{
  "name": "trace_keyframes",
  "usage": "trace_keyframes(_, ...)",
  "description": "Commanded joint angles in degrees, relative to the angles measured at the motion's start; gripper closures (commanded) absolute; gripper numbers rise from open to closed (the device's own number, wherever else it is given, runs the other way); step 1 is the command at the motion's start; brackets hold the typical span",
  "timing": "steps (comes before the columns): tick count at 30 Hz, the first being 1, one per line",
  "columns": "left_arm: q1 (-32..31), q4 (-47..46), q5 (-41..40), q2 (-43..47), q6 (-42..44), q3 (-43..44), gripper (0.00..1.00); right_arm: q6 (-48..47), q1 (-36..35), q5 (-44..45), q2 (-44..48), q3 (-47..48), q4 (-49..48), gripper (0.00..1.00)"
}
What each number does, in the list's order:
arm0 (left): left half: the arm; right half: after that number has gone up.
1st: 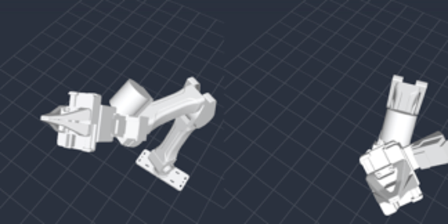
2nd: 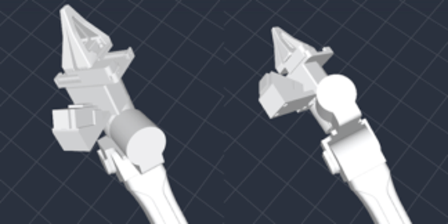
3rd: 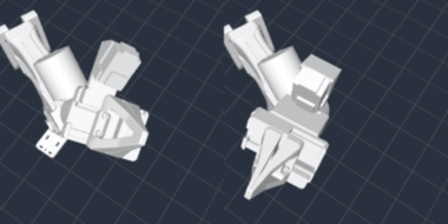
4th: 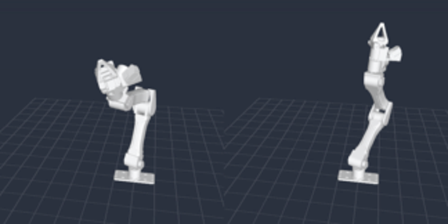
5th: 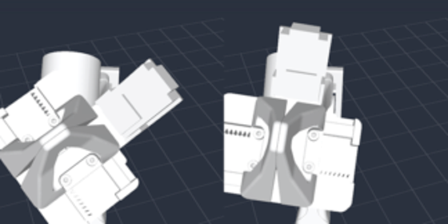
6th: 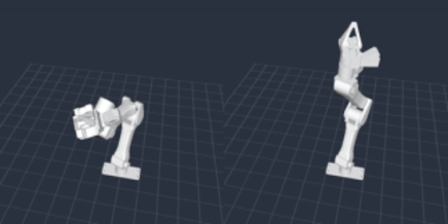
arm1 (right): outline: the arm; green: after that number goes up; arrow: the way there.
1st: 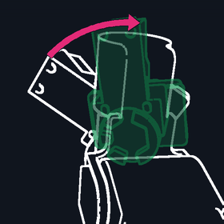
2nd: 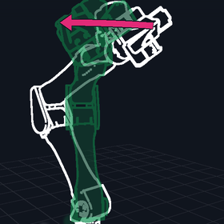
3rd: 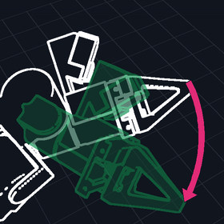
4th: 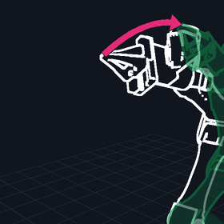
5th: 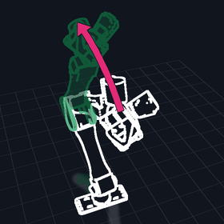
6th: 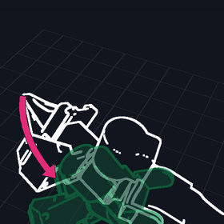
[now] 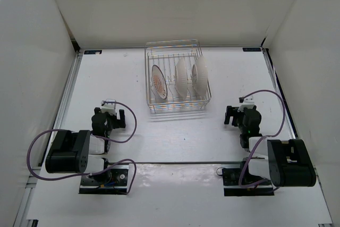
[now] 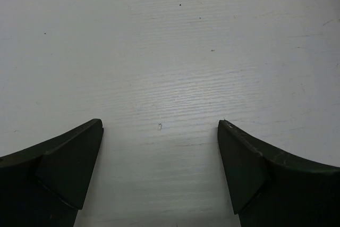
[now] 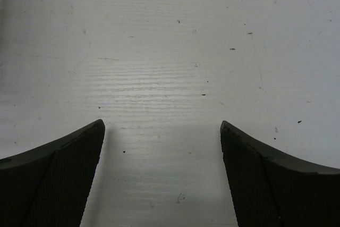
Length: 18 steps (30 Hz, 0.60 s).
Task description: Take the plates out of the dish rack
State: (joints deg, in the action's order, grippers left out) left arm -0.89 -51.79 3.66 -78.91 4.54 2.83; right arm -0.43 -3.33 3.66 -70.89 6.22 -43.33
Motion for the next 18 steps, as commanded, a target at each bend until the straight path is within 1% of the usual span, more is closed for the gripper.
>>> trace_keyframes(1, -0.17, 2.75, 0.38, 0.16, 0.65, -4.50, 0.00, -1.15, 0.26, -0.93, 0.05, -0.06, -1.66, 0.10)
trace_keyframes(8, -0.17, 2.92, 0.56, 0.16, 0.91, -4.50, 0.00, -0.89, 0.43, -1.02, -0.12, 0.20, -1.06, 0.10)
trace_keyframes(10, -0.17, 2.92, 0.64, -0.01, 0.74, -4.50, 0.00, -0.02, 0.43, 0.37, -0.30, 0.81, -0.53, 0.10)
trace_keyframes(12, -0.17, 3.01, 0.65, -0.01, 0.83, -4.24, 0.00, -1.15, 0.26, 0.12, 1.27, 0.81, -1.66, 0.10)
trace_keyframes(13, -0.17, 2.84, 0.65, 0.16, 0.65, -4.41, 0.00, -2.11, 0.08, -0.75, 4.59, 5.60, 8.60, 0.10)
trace_keyframes(15, -0.17, 2.49, 0.21, 0.34, 0.56, -4.50, 0.00, -0.03, -0.27, 0.37, 9.60, 11.94, 20.68, 0.10)
trace_keyframes(16, -0.08, 3.96, -0.84, 3.21, -0.05, -4.41, 0.00, 4.25, -0.01, 2.21, 10.59, 15.02, 25.44, 0.10)
trace_keyframes(17, -0.08, 12.42, -1.81, 5.42, -0.40, -4.15, 0.00, 10.64, 0.17, 2.05, 12.43, 25.75, 40.19, 0.10)
trace_keyframes(18, -0.17, 16.50, -2.16, 12.83, -1.01, -0.93, 0.00, 11.32, 0.00, 1.01, 12.88, 29.78, 44.78, 0.10)
